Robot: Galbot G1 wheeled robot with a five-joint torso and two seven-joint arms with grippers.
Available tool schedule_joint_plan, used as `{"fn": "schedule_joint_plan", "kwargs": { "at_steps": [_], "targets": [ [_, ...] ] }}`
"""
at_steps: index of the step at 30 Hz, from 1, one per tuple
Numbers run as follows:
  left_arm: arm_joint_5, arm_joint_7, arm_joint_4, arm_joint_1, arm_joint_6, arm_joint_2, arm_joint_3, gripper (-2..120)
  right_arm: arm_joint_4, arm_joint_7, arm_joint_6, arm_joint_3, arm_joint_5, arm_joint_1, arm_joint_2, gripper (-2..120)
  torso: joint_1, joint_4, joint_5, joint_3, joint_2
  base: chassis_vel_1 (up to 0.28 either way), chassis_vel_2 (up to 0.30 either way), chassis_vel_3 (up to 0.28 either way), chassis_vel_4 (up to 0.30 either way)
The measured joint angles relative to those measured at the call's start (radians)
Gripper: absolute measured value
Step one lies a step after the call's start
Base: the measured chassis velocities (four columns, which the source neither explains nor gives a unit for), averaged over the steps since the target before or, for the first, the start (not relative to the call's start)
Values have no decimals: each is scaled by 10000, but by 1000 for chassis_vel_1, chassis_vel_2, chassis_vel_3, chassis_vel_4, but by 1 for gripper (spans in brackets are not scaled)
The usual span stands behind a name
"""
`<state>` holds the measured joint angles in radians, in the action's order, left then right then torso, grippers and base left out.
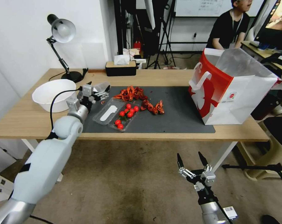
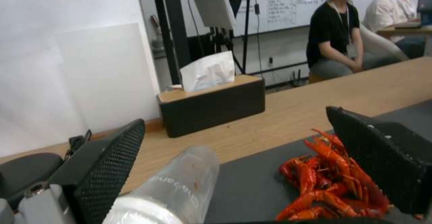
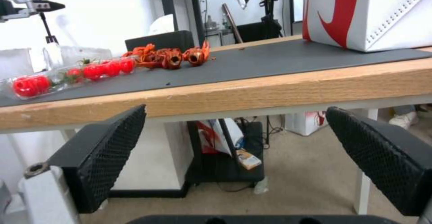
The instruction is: Pick up the trash from the table and place it into the takeout bag.
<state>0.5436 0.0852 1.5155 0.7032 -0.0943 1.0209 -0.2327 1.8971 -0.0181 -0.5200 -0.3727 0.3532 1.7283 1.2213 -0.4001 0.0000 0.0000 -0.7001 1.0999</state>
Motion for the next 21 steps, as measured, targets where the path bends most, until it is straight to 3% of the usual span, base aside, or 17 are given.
{"fn": "schedule_joint_plan", "kwargs": {
  "at_steps": [21],
  "targets": [
    [-20, 475, -540, -830, -863, -112, 360, 100, 0, -5, 9, 10, -26, 11, 12, 100, 0, -2, 0, 0, 0, 0, 0, 0, 0]
  ]
}}
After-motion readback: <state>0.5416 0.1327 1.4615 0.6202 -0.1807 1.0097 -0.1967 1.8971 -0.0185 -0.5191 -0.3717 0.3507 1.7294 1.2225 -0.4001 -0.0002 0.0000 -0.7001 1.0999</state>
